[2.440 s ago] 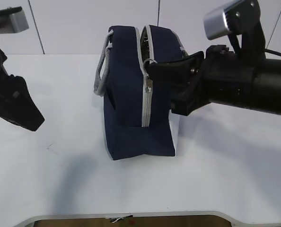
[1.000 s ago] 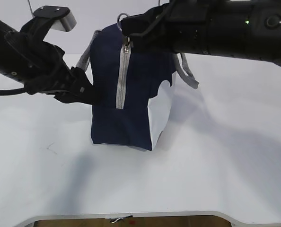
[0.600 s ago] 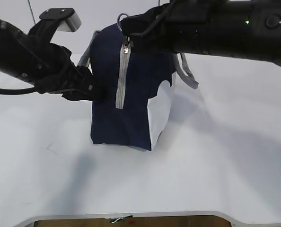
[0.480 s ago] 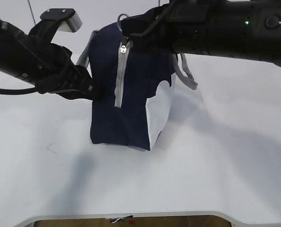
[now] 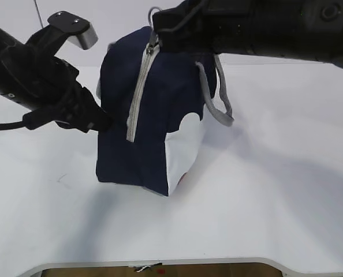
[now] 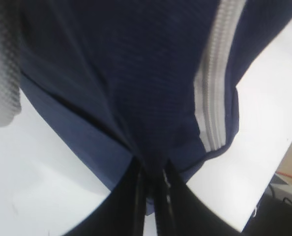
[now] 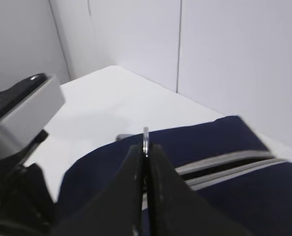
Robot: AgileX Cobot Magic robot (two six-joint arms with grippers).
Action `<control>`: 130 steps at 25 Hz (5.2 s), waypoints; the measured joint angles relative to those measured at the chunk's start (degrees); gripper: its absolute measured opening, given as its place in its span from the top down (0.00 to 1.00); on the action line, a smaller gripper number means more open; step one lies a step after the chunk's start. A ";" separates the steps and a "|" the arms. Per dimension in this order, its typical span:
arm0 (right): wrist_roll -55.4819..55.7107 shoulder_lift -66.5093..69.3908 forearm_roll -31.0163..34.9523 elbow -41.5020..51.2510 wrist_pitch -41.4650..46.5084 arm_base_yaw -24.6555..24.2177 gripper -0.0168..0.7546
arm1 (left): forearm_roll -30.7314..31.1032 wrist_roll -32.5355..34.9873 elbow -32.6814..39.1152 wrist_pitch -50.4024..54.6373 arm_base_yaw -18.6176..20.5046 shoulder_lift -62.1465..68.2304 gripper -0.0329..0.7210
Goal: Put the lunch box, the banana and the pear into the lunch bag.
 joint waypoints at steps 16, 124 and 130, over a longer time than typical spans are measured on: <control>-0.33 8.85 -7.58 -12.37 14.61 -0.12 0.96 | 5.36 0.00 0.00 4.97 0.00 -1.06 0.95; 9.92 26.98 -28.08 -21.08 15.38 -3.59 0.96 | 21.71 -16.08 -16.44 26.48 2.77 -4.85 0.94; 10.11 26.25 -28.19 -21.08 13.53 -3.96 0.96 | 21.22 -16.21 -16.44 27.23 2.99 -4.94 0.94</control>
